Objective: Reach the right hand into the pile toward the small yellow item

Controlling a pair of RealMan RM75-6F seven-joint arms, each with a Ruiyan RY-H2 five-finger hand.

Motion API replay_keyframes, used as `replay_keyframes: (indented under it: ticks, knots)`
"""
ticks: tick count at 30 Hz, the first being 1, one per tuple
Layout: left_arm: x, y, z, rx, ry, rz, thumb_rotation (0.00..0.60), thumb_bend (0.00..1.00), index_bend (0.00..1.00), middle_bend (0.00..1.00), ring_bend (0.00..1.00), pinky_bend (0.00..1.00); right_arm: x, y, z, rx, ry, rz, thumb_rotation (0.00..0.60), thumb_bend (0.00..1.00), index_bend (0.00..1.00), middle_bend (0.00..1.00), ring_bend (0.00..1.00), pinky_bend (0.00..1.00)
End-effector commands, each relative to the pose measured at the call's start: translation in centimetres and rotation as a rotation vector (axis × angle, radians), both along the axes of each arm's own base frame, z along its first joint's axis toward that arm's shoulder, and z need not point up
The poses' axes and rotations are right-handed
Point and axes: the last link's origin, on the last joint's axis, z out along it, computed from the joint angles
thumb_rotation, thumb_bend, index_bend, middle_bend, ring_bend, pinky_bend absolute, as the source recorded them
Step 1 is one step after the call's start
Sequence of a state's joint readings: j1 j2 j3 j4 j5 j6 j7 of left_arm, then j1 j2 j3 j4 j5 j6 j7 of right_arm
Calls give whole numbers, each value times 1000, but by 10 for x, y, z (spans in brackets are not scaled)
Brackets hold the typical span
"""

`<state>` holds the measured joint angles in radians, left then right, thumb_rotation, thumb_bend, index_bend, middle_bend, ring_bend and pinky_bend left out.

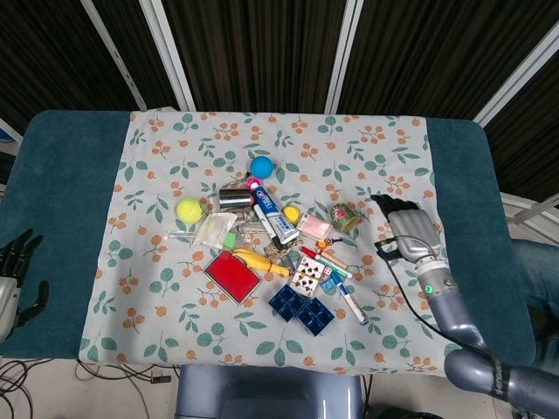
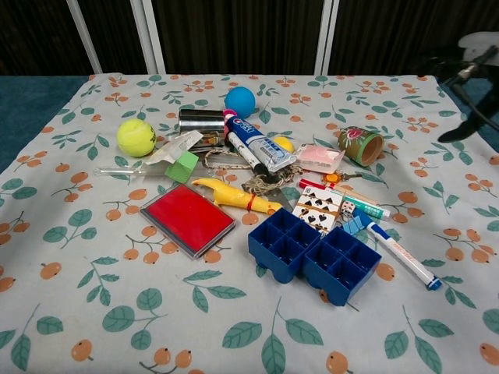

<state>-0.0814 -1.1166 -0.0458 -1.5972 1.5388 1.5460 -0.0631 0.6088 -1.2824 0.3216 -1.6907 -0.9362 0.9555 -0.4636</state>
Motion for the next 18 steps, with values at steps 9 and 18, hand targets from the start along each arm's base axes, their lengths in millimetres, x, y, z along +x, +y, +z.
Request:
replay_keyframes:
  ticks: [9,18]
  knots:
    - [-2,2,2,0,-14,7,600,521,22,0,55,126,66,-45,-78,69,68,-21,600,193,115,162,206,214]
    - [-1,3,0,-8,-23,6,600,520,22,0,54,126,73,-53,-119,122,71,-86,600,227,118,186,251,218]
